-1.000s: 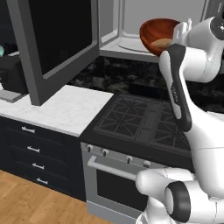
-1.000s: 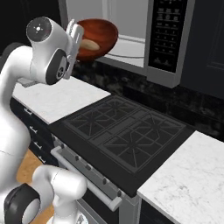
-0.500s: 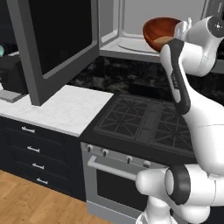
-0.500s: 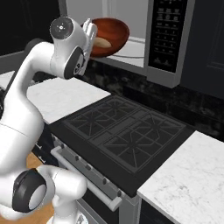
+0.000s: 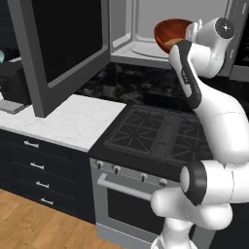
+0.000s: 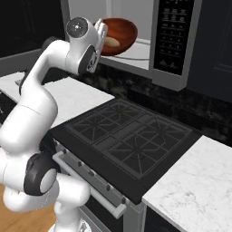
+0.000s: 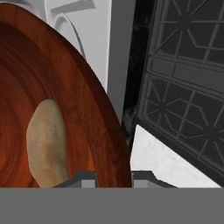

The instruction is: Pick the sweet potato from the sink and place it in the bowl. Then pick the bowl and place it in the microwave. Then close the microwave door and press the start button.

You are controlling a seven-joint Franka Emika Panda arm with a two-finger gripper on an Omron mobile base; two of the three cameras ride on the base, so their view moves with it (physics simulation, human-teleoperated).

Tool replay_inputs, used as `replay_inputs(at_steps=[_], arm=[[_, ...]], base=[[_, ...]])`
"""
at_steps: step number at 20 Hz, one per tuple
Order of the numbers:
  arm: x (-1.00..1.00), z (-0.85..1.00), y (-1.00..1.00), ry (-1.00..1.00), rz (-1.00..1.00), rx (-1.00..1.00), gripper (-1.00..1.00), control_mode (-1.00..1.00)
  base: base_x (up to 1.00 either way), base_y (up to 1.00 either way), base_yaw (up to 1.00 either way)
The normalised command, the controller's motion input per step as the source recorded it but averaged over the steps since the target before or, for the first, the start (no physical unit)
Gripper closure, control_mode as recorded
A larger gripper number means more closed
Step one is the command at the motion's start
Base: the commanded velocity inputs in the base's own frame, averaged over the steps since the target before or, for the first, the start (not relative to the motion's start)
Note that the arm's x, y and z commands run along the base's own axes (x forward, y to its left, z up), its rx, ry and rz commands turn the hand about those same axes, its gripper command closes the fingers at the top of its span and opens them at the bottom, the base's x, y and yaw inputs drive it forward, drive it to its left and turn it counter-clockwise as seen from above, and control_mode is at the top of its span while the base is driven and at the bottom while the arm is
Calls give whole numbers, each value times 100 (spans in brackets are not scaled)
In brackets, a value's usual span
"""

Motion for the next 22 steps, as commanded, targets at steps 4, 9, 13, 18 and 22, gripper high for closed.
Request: replay_inputs(at_steps=[4, 9, 13, 18, 22], arm=[[46, -16, -9, 0, 0, 0, 100, -100], [28, -11, -14, 4, 0, 0, 100, -100], [29, -14, -16, 4, 2, 0, 100, -100], [36, -3, -17, 1, 1, 0, 100, -100], [41, 0, -16, 0, 0, 0, 100, -100]], base=[[0, 0, 0], [0, 0, 0], [0, 0, 0], [0, 0, 0], [0, 0, 0]])
